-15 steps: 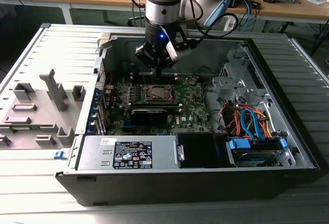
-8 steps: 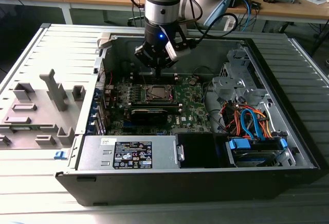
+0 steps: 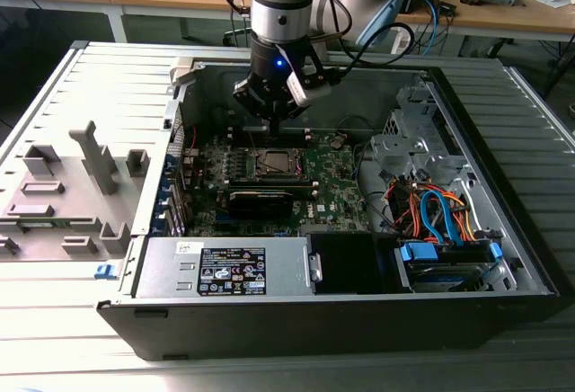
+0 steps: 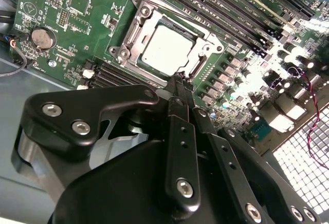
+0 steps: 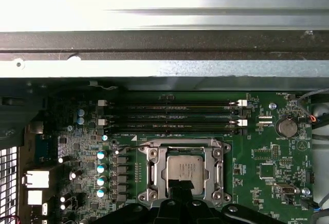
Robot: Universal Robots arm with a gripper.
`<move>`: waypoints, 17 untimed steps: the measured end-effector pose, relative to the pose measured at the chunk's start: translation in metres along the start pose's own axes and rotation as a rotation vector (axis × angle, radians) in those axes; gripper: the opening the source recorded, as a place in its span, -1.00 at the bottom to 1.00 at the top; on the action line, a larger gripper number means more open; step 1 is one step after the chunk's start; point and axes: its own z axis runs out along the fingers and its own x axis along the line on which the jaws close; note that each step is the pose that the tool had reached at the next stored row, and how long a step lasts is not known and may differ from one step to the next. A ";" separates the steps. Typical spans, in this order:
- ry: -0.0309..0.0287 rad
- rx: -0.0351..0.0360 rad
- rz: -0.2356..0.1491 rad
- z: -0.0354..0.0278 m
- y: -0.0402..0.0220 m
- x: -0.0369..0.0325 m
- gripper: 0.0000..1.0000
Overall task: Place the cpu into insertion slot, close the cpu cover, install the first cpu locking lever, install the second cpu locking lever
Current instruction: 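Install the first cpu locking lever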
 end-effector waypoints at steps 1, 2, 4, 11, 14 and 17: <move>0.0000 0.0002 0.000 0.0000 0.0000 0.0006 -0.79; -0.0001 0.0002 0.000 0.0000 0.0000 0.0013 -0.79; 0.0000 0.0003 0.000 0.0000 0.0000 0.0019 -0.79; 0.0000 0.0016 0.000 0.0000 0.0014 0.0030 -0.79; 0.0000 0.0029 0.000 0.0000 0.0021 0.0048 -0.79; 0.0000 0.0044 0.000 0.0000 0.0027 0.0065 -0.79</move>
